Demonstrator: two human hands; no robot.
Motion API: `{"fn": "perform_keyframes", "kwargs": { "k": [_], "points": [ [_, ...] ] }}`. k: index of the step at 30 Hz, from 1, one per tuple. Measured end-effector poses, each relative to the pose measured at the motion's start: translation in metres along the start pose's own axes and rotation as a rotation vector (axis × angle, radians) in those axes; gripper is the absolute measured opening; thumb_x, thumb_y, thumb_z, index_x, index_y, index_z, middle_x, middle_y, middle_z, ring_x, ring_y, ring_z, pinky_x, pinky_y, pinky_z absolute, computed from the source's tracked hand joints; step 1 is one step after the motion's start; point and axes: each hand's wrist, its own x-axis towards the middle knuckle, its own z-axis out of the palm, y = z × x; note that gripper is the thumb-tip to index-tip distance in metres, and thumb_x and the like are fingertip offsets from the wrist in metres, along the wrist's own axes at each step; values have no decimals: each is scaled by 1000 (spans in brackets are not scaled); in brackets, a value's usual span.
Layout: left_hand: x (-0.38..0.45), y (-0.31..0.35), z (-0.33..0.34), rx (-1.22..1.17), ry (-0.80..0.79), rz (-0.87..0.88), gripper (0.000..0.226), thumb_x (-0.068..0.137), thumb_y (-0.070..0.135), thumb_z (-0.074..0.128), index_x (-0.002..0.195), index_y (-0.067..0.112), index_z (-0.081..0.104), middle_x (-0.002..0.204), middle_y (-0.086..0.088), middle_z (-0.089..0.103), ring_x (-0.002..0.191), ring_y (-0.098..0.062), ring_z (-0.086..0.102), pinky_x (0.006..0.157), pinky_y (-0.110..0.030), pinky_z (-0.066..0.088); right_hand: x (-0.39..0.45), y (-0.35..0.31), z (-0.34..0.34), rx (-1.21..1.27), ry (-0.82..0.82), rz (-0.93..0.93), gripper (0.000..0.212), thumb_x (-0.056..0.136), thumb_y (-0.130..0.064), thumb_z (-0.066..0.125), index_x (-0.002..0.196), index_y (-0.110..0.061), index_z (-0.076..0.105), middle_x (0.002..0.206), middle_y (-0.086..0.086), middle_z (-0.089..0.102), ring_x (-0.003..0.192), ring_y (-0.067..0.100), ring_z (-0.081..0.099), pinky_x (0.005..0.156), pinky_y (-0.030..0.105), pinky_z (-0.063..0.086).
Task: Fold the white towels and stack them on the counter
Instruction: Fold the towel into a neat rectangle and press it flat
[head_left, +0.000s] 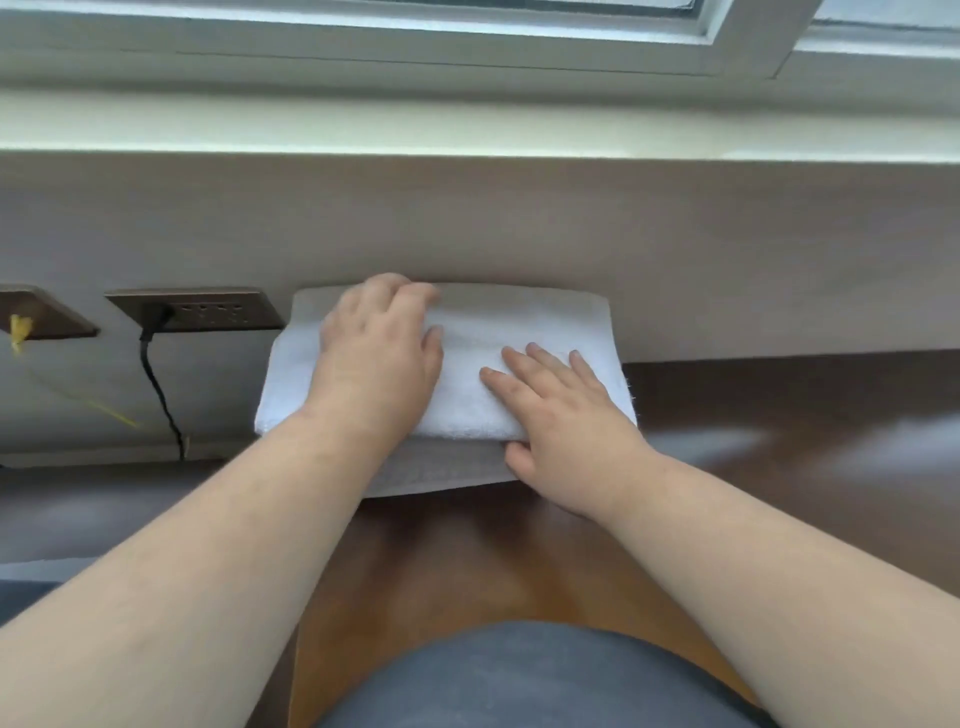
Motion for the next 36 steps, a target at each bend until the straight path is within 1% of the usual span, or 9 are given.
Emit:
{"fn": "perform_keyframes", "kwargs": {
  "k": [3,6,10,12,16,20,25,32,36],
  "points": [
    [0,44,23,-22,-357,156,38,95,40,46,132,30,52,135,2,49,126,-22,42,103,-37,33,-18,25,2,3,50,130,74,85,-30,55,152,-29,24,162,0,19,150,22,11,121,46,5],
    [10,65,35,52,-437,84,37,96,40,43,131,34,52,136,4,48,127,-21,40,104,-36,29,-32,52,5,158,182,318,71,81,-17,60,147,-29,36,155,-2,32,141,22,28,115,38,23],
    [24,98,38,52,-397,143,27,92,36,46,114,34,61,112,4,58,109,-24,50,91,-36,42,-37,69,1,862,326,713,52,77,-25,61,126,-34,47,108,-12,58,91,6,59,71,22,43],
    [37,118,40,6,-484,20,26,92,43,45,109,32,61,102,5,63,96,-22,58,80,-34,48,-30,76,0,1270,285,869,33,80,-25,54,112,-21,56,85,-6,65,65,20,58,59,25,40],
    [52,139,49,-77,-508,-170,17,95,45,44,101,35,56,91,9,64,77,-12,59,63,-29,43,-11,88,-14,1924,134,918,24,94,-31,48,93,-10,57,85,6,76,70,23,71,57,28,54],
    [37,138,50,-114,-364,-180,14,95,41,44,99,36,56,88,15,60,81,-13,58,66,-29,41,20,96,-19,1682,-51,893,40,84,-51,59,96,-13,65,89,9,65,76,24,58,69,32,49],
    [13,132,48,-111,-316,-117,17,95,46,44,104,40,57,92,20,51,83,-1,52,68,-23,41,53,107,-35,1303,-106,825,31,88,-39,60,102,-12,62,97,10,66,90,30,64,91,43,53],
    [-12,130,42,24,-286,106,44,93,56,35,121,31,58,126,7,53,120,-17,44,104,-31,31,76,113,-31,1539,111,692,20,82,-4,54,87,-15,69,93,13,74,91,34,71,82,49,56],
    [-8,86,36,255,-317,-135,56,95,55,21,144,33,38,154,1,34,142,-23,25,117,-46,12,74,115,-11,1335,164,705,15,85,-15,54,93,-18,67,89,7,72,83,29,70,72,38,59]
  ]
}}
